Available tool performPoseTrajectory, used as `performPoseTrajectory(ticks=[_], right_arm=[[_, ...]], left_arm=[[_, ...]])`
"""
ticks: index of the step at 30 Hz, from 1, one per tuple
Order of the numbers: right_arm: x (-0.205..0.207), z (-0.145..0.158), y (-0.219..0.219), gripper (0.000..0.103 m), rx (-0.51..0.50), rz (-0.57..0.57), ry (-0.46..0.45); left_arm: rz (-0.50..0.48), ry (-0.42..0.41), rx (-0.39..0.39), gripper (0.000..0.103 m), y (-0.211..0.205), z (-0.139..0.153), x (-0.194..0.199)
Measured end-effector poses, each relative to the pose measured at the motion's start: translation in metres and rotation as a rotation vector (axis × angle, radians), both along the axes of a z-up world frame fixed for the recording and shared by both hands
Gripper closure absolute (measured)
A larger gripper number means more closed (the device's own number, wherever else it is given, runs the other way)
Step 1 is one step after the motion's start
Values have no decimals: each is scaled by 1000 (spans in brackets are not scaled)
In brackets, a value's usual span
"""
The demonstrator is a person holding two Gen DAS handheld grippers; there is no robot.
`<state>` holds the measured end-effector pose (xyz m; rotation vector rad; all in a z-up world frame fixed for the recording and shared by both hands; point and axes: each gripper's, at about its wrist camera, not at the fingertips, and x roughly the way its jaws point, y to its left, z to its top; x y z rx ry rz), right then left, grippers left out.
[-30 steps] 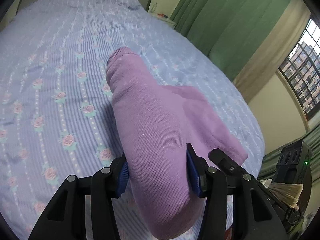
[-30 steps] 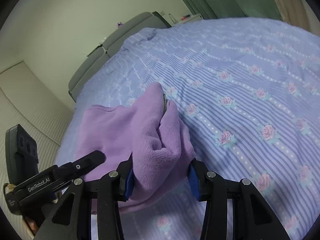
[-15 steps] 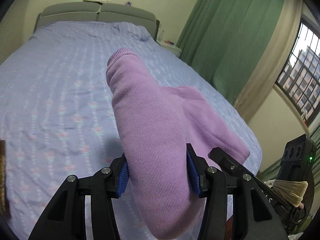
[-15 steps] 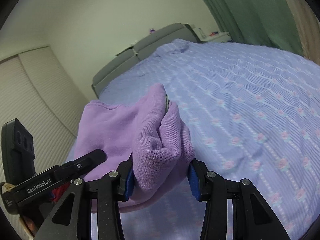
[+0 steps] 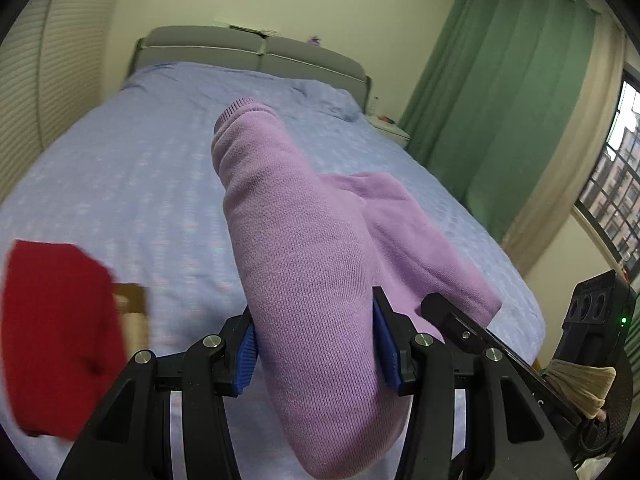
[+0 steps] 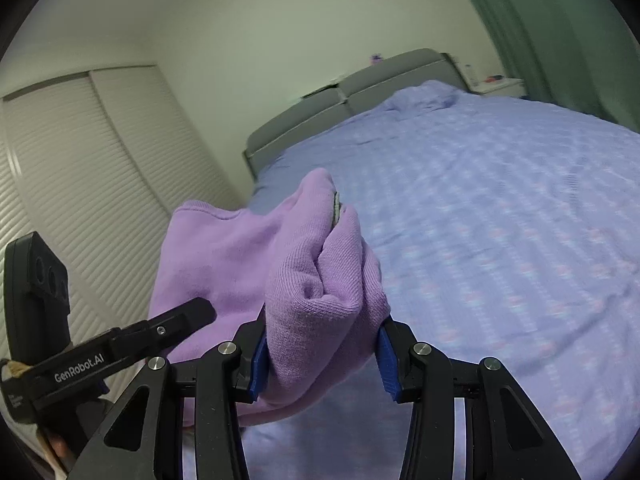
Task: Fold small clothes
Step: 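Carry the sweatshirt with the right gripper onto the red clothes stack and release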
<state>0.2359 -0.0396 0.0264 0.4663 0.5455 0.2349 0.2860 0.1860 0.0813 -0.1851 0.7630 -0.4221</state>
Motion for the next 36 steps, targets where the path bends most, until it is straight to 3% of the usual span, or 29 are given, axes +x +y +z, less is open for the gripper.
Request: performPoseTrajectory(ticks=[7,19,32,36], right_arm=[[12,12,91,58,-2,101,-7],[16,-2,214,58,-72,244,13],[25,-28,250,57,-118,306,67],[23,-28,237,51,-58,339,95]], left_arm=[[80,-11,46,53,89,7,-2],[127,38,14,53,212,-25,-8],[129,119,-97,51,263,-65,12],[154,122,-62,44,264,-60,11]])
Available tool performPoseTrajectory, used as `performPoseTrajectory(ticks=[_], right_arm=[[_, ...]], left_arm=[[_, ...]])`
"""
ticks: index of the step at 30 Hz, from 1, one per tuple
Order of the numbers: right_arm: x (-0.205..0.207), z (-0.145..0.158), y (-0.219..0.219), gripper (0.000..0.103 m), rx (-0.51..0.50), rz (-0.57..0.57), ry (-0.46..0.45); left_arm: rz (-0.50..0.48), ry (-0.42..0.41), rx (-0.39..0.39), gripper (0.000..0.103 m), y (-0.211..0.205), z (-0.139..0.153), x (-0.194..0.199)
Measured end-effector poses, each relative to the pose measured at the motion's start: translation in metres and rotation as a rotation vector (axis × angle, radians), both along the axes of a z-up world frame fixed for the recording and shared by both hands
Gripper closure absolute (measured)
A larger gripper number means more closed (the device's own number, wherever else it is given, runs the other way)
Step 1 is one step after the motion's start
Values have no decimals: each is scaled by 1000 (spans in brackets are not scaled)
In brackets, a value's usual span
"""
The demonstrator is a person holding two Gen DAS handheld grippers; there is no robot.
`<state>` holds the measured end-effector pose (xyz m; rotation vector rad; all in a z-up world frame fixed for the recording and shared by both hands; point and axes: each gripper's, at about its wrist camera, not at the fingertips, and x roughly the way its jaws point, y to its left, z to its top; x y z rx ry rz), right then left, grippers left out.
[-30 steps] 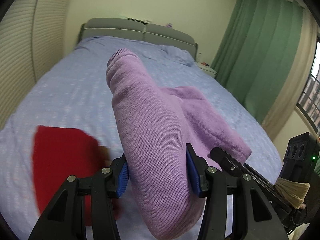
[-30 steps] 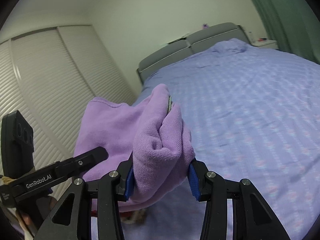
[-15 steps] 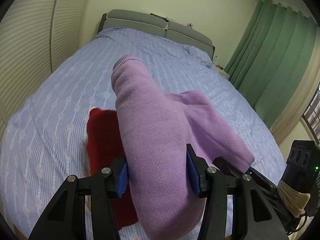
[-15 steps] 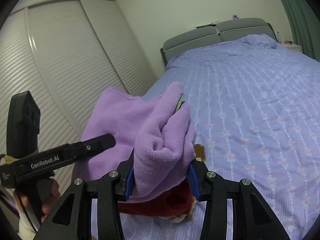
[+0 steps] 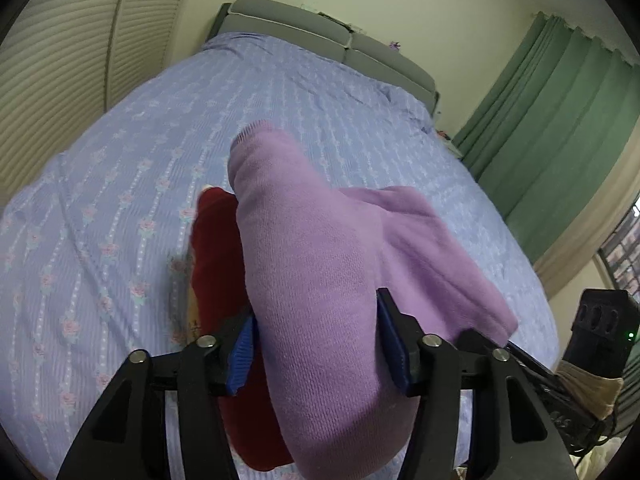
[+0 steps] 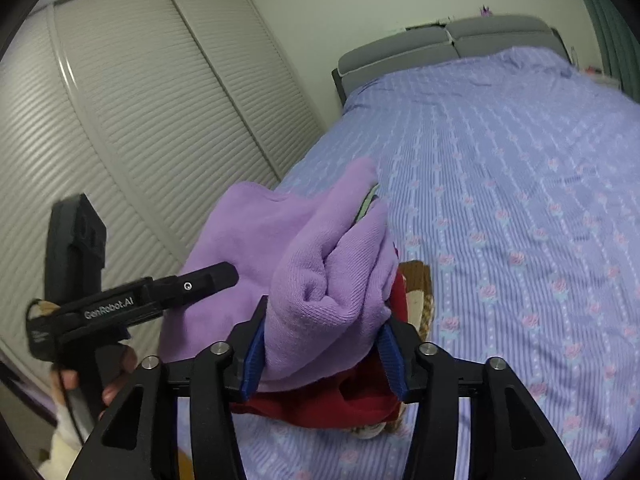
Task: Fold small clothes
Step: 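Carry the sweatshirt with the right gripper onto the red clothes stack and release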
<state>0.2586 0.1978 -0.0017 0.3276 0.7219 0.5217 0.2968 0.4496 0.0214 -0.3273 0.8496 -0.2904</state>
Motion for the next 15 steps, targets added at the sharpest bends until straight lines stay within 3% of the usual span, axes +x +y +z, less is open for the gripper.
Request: performPoseTrajectory(ticks=[2,6,9,12,14,15], right_arm=[[-5,0,-8,50,33,18,12],[-22,13,-33,32,50,-71,-50],[-36,26,-49,31,0,-85,-119],[-47,36,-69,18,-95,-125,-180],[-52,43,-87,13,-136,-156,-210],[-55,45,-99,11,-172,-168,-213]], left_arm=[[32,-5,36,40,-2,4,-1],[155,-70,181,40,-10,26,-11],[224,-114,214,34,-20,48,-25],[262,-156,293,24,-48,69,-44],[259,-213,327,5,-75,77,-62],[259,-230,346,2,-88,80,-70]])
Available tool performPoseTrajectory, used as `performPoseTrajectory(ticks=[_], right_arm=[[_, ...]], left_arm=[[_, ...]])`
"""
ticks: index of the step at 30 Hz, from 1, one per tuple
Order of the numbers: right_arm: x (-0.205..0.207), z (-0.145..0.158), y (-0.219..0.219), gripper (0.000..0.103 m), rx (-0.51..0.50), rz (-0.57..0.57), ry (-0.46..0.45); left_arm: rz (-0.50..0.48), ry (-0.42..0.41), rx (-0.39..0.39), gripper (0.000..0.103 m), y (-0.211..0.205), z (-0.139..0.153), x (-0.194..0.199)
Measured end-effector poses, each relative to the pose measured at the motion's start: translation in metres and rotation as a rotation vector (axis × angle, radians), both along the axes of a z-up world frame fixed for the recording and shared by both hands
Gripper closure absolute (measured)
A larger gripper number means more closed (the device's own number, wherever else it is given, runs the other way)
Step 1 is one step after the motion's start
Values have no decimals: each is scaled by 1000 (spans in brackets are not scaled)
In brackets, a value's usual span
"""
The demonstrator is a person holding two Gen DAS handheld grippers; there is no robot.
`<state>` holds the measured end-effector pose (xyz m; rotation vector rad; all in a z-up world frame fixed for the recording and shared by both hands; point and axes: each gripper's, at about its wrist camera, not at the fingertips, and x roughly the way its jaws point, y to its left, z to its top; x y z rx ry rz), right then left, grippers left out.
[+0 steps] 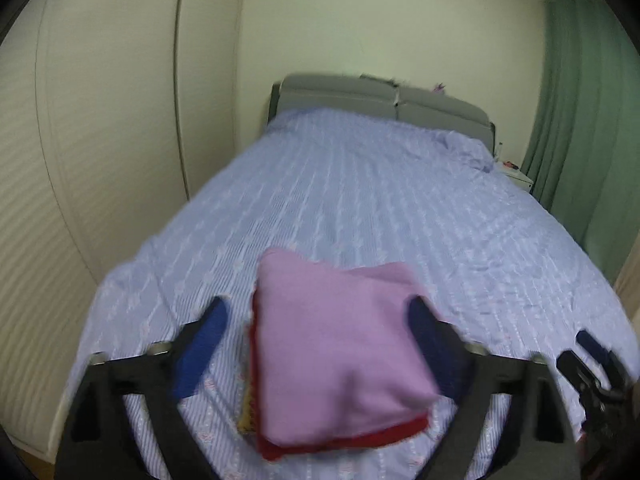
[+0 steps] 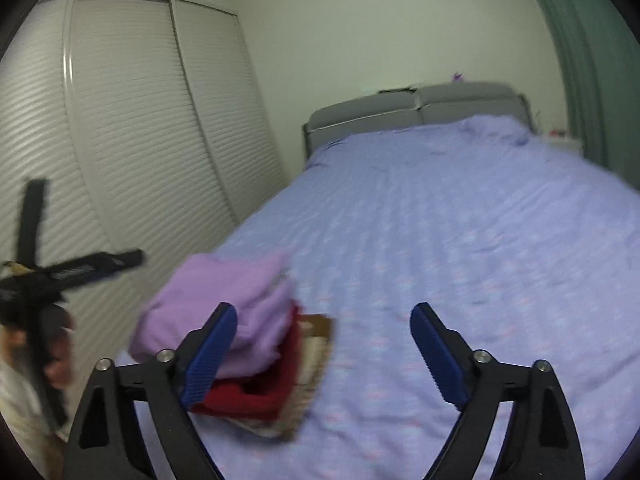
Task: Fold small clothes
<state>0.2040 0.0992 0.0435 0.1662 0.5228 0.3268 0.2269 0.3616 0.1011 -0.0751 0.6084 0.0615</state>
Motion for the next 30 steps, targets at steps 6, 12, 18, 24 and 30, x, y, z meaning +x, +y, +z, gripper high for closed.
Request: performPoseTrajectory(ticks=[6,12,18,24,30], right_arm=[[-23,12,-84,9,-211,-92,-32],[-53,15,-170,7,-237,-174,-12],[-85,12,-233,7,-226,-185,24],[-110,4,-271,6,-223,-220,42],[-130,-1,-294,6,-208,-238,50]], left_arm=[[-55,-58,100,2,-108,-8,-50],[-78,-59,105,1,-207,-25,-77],[-170,-16,201,0,-290,-43,-98],[-206,-9,211,0,-335,-58,-124],[-169,-10,153,0,-341,-65,-138]])
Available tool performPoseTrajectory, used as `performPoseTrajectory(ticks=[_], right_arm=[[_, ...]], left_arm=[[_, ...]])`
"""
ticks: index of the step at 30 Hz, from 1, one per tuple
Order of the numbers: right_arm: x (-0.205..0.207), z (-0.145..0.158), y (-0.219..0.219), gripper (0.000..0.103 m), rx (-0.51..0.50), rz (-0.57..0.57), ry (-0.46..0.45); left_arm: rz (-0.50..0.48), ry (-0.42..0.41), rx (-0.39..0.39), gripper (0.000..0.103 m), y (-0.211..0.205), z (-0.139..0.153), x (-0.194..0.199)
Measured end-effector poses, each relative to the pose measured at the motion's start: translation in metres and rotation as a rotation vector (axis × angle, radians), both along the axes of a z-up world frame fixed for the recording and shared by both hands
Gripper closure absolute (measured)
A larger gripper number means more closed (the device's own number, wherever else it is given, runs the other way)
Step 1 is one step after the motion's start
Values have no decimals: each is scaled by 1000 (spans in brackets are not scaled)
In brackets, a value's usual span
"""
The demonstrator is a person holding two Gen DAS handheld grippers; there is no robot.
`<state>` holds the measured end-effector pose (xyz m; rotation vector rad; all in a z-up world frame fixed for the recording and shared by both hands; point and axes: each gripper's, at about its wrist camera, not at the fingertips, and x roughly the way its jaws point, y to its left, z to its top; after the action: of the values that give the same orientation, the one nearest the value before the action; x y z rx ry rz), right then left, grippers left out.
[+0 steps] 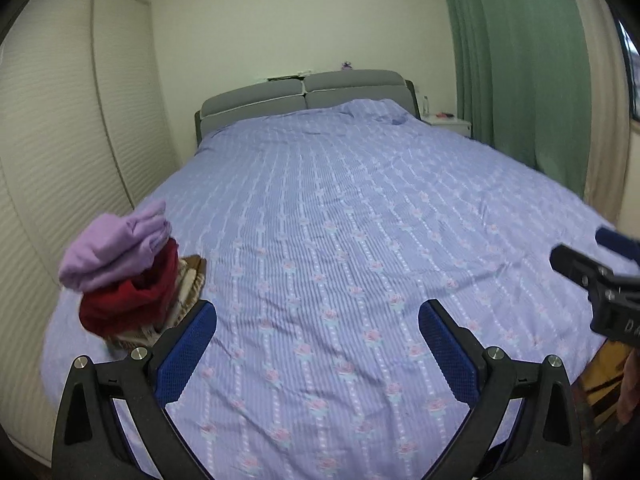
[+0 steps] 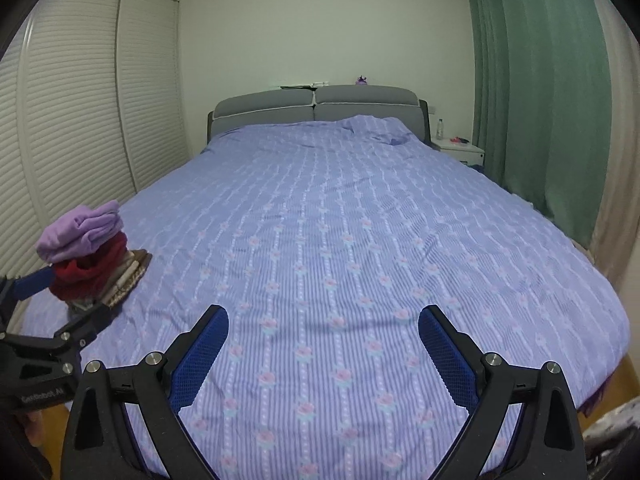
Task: Fold small clothes
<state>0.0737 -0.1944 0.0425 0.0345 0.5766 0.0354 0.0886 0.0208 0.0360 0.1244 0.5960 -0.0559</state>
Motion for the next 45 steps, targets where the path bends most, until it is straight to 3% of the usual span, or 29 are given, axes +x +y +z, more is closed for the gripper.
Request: performPoseTrajectory(ticks=[4,9,14,22,37,45], right_arm=[[-11,-4,-8,6,-3,-18,0],[-22,-8,-16,6,10,-30,1],[-28,-9,-22,6,19,-41,3],[-33,-9,-25,6,34,-40,-4],[-31,-12,-19,6,21,-35,12],[-33,-11,-19,6,20,-33,8]], left_arm=[[-2,-3,-64,0,2,1,-5],[-17,-32,-79,0,-2,0,-17],[-24,-56,-37,0,-14,1,-25],[-41,-59,-40,0,-20,2,-29],[-41,-54,-122,0,-12,4,-32],[-41,-71,-107,0,-16,7,-37]])
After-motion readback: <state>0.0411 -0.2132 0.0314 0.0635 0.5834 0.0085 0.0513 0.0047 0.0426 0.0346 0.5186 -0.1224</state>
